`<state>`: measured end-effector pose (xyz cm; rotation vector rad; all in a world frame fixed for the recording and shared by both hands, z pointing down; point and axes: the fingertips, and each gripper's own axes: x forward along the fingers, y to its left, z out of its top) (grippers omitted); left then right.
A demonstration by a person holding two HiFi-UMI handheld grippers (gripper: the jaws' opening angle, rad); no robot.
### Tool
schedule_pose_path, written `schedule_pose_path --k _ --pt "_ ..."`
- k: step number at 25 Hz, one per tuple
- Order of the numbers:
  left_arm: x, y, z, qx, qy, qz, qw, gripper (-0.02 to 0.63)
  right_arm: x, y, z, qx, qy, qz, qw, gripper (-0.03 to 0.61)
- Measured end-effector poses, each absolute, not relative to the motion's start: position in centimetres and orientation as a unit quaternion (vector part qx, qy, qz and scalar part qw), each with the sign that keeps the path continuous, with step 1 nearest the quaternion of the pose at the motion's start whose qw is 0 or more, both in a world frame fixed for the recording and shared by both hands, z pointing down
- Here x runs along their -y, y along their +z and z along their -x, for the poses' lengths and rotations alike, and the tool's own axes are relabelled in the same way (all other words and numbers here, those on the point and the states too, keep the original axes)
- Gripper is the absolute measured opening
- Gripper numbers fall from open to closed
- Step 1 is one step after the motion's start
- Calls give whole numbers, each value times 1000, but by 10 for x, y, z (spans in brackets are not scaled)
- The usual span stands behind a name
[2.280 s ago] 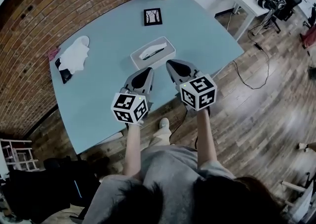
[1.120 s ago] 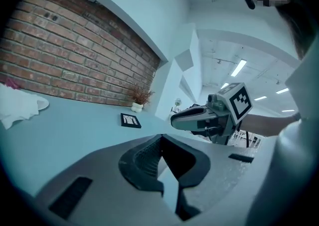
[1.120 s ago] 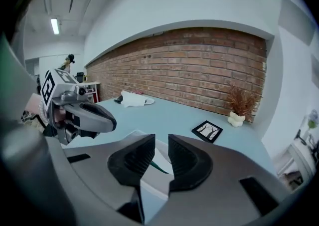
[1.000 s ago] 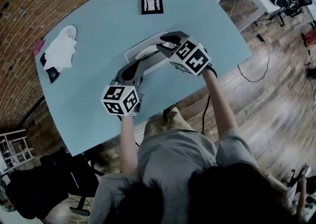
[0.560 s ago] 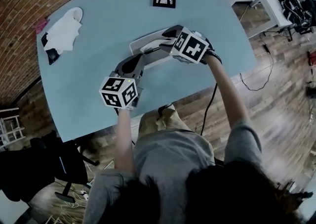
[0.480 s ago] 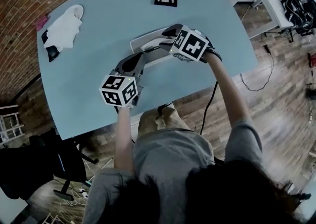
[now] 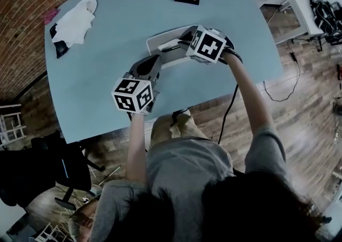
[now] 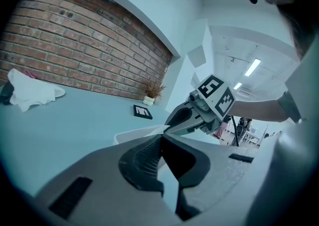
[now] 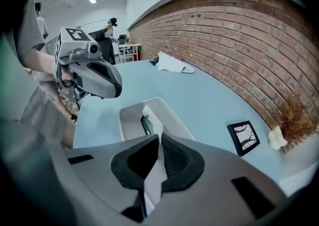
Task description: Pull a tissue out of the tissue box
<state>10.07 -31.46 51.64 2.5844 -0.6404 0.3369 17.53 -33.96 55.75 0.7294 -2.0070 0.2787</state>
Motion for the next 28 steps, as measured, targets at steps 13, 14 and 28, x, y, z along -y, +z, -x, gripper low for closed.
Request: schedule_pose_path --k 13,14,28 --pt "310 503 -96 237 116 -941 212 3 340 528 -168 833 87 -302 455 3" --pt "310 501 -96 237 115 -941 210 3 339 524 -168 834 85 -304 454 3" --pt "297 471 -93 243 100 -949 177 3 330 486 -167 836 45 -321 442 2"
